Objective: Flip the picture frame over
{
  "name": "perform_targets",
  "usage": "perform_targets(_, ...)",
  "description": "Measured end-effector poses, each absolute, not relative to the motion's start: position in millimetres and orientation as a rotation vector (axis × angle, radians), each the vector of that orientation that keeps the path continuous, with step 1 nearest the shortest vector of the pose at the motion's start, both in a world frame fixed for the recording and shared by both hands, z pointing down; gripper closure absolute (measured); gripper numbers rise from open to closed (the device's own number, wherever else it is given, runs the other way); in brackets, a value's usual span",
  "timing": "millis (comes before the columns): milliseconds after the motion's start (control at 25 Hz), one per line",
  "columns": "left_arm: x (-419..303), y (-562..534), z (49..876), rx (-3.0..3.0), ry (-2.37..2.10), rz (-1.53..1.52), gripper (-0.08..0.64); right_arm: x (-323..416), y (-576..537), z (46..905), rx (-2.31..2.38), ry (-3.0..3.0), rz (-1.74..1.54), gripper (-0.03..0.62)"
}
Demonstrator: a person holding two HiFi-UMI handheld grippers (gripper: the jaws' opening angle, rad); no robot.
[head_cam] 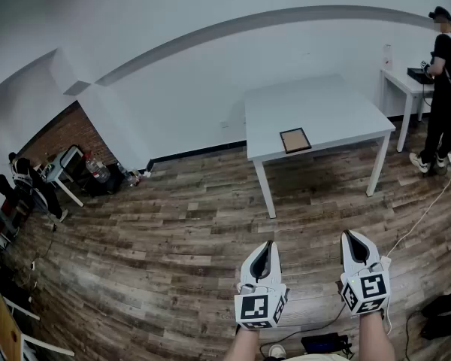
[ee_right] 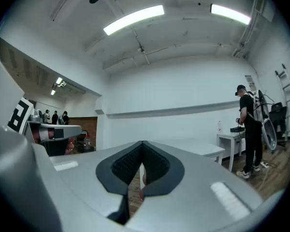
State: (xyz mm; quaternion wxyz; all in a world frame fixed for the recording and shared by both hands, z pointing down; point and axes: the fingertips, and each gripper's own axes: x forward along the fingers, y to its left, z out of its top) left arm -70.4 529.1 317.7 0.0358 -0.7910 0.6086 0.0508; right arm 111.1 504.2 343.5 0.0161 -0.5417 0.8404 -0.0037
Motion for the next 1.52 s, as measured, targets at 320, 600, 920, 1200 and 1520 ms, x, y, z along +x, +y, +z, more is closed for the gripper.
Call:
perform_targets(320, -44.9, 528.7, 318.9, -2.429, 1.866, 0.136, 0.560, 132.6, 502.8, 348.6, -1.674, 2.604, -0.032, 0.571)
perform_targets(600, -16.2, 522.9, 323.4, -2.413, 1.886, 0.103, 0.560, 161.0, 495.3, 354.9, -1.672, 2.601, -0.050, 0.569)
perform_targets(920, 9.7, 502.7, 329.6, -2.411, 1.919, 0.083, 0.560, 188.4, 475.1, 368.4, -1.660, 2.633, -0.071, 0.566)
perform_targets(1200, 9.1, 471.8, 331.0, -2.410, 1.932, 0.094, 0.560, 188.6, 446.2, 372.7, -1.649, 2.643, -0.088, 0.566)
perform_targets(1520, -5.0, 394.8, 335.3, -2.430, 1.886, 0.130, 0.560, 176.7, 377.0, 380.7, -1.702, 2.637, -0.075, 0.568)
